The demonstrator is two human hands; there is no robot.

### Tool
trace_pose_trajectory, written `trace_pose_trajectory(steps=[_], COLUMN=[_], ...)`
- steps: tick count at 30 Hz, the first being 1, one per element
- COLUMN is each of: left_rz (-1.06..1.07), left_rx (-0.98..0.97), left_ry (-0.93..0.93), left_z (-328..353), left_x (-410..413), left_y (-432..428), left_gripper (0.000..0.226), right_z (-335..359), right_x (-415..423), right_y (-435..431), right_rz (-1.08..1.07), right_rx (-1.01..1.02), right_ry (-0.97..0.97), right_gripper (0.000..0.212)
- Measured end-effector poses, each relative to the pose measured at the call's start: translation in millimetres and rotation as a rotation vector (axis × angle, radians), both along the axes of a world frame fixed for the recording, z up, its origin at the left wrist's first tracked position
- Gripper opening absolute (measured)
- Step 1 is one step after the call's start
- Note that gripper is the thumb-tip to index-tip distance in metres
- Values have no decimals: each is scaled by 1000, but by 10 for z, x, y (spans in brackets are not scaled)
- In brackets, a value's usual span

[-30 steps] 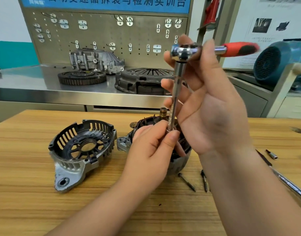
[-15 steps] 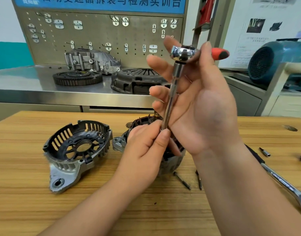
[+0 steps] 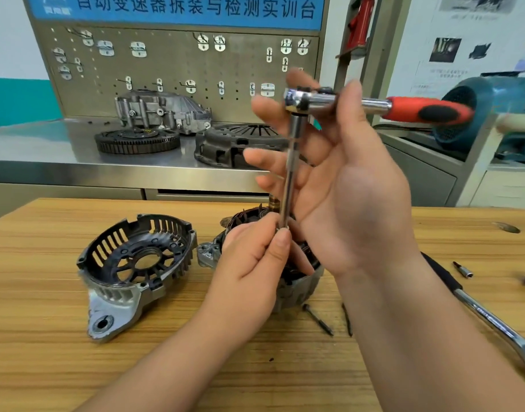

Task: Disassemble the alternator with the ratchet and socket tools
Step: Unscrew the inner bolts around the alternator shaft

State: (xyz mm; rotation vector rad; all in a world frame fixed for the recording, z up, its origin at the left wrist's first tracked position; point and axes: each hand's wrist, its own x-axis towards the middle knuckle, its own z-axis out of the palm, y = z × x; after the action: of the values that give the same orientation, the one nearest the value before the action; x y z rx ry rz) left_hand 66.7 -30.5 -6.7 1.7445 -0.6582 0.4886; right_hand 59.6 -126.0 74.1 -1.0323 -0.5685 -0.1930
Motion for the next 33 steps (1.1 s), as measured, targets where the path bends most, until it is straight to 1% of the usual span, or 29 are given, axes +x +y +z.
trace_pose_trajectory(steps=[2, 4, 7, 9, 12, 14, 16, 18, 20, 22, 24, 26, 28, 30, 33], left_rz=[17, 35, 77, 97, 104, 95, 67, 52, 49, 32, 26, 58, 88, 113, 108], left_rx=[48, 82, 95, 87, 96, 86, 44, 4, 28, 65, 74, 78, 56, 37, 55], left_ry=[-24, -41, -48, -40, 2, 1, -7, -8, -38, -41, -14, -12, -14, -5, -3], left_z=[1, -13, -42, -41, -25, -30, -35, -33, -28, -31, -26, -25, -31, -28, -29], left_x=[-14, -4, 26, 16, 10, 16, 12, -3, -11, 1, 19, 25, 16, 10, 13], left_y=[-2, -3, -12, -23, -34, -29, -24, -19, -10, -10, -11, -21, -31, -40, -50], left_gripper=[25, 25, 30, 28, 25, 26, 28, 29, 27, 33, 34, 33, 30, 27, 28], right_z=[12, 3, -30, -26, -6, -5, -9, 1, 7, 11, 2, -22, -52, -61, -58], right_x=[10, 13, 6, -10, -18, -17, -20, -22, -6, 13, 18, 14, 4, -17, -29], right_y=[-44, -58, -28, -3, 8, 12, 13, -1, -35, -60, -50, -21, 14, 50, 71], right_rz=[48, 50, -42, -143, -223, -203, -150, -72, 23, 74, 77, 11, -120, -257, -343], right_rx=[-20, -31, -14, -22, -40, -35, -19, -27, -48, -36, 4, 21, 10, -5, 24], right_ry=[41, 43, -25, -100, -185, -198, -157, -66, 25, 71, 71, 39, -26, -118, -224], right_gripper=[51, 54, 39, 30, 31, 32, 31, 31, 45, 57, 56, 43, 27, 17, 22])
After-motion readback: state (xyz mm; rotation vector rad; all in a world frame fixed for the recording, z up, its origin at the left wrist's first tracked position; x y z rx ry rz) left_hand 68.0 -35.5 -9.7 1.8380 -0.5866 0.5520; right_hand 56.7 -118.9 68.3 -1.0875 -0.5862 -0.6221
